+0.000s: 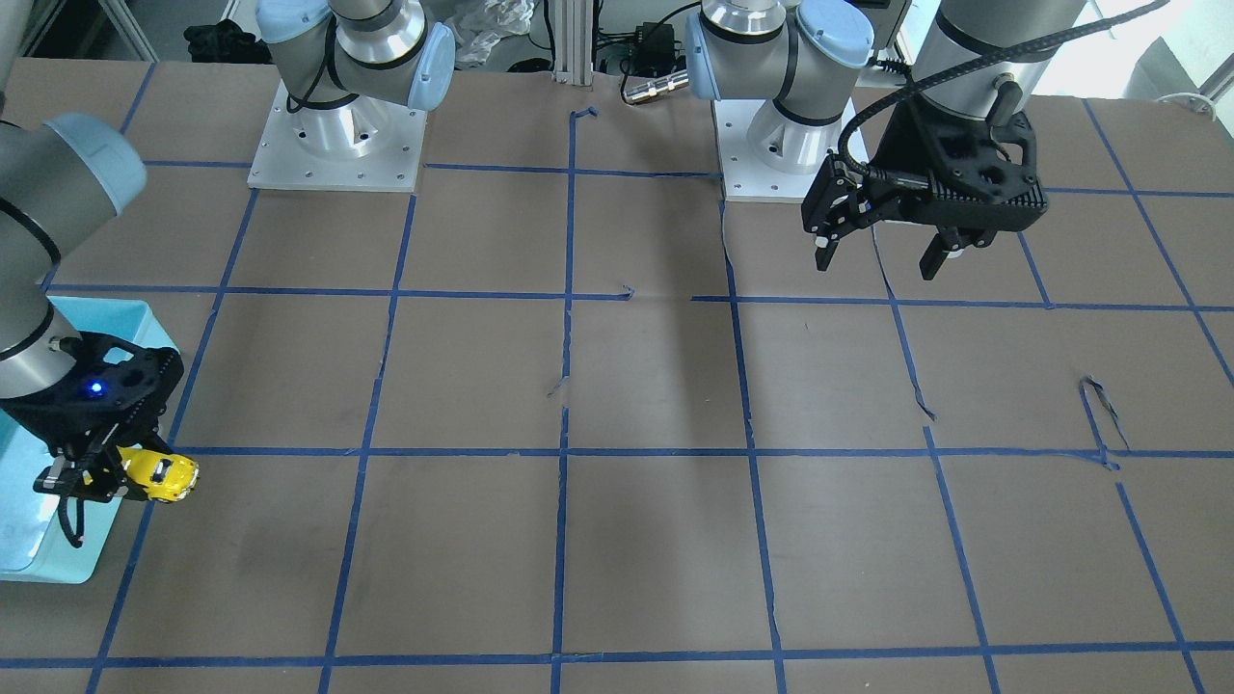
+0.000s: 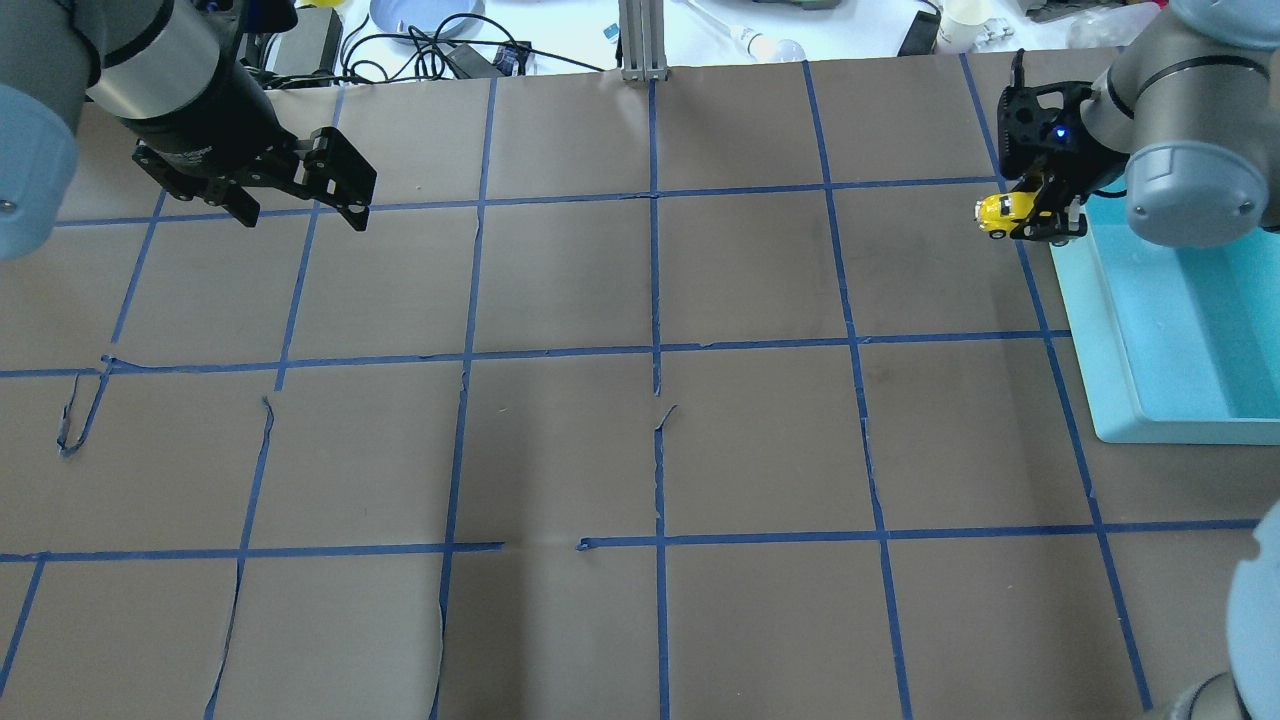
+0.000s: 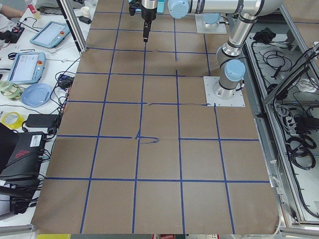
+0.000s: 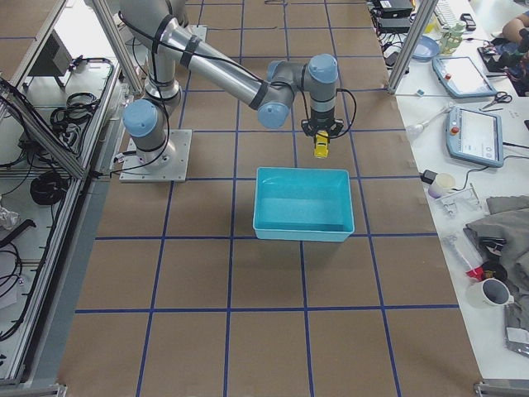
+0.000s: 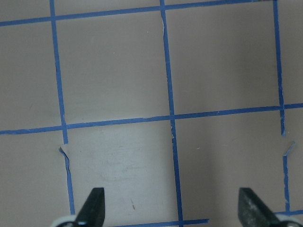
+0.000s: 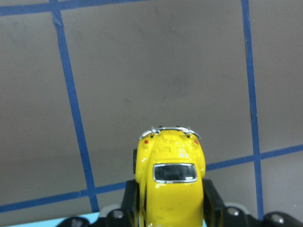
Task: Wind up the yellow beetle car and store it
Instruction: 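Lift the car with the right gripper over into the blue bin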
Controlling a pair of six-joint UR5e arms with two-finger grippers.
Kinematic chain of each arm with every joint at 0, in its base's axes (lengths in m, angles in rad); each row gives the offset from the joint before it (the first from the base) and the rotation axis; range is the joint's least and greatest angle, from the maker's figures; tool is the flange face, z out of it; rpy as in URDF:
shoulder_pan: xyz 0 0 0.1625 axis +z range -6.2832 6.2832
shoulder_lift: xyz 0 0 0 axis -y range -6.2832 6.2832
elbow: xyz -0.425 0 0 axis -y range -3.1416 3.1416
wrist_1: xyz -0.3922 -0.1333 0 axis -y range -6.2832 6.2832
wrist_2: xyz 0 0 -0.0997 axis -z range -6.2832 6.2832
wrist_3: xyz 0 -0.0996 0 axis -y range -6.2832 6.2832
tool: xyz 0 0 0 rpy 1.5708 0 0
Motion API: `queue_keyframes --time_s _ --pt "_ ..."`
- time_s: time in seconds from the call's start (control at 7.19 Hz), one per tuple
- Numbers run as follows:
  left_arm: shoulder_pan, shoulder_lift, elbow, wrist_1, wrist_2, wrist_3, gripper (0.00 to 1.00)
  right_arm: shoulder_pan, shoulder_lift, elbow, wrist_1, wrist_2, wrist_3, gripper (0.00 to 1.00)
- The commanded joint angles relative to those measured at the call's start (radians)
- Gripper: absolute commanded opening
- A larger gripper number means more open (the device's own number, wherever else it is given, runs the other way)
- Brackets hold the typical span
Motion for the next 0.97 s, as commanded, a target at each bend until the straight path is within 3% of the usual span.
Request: queue_keyframes --time_s 0.0,0.84 --pt "0.001 0.000 0.002 0.002 -0.001 0.002 1.00 -0.067 -0.001 -0.007 0.012 -0.040 -0.009 0.00" --pt "0.002 0.000 -0.001 0.002 0.001 0.002 1.00 -0.307 0.016 0.048 0.027 -0.026 -0.286 0.00"
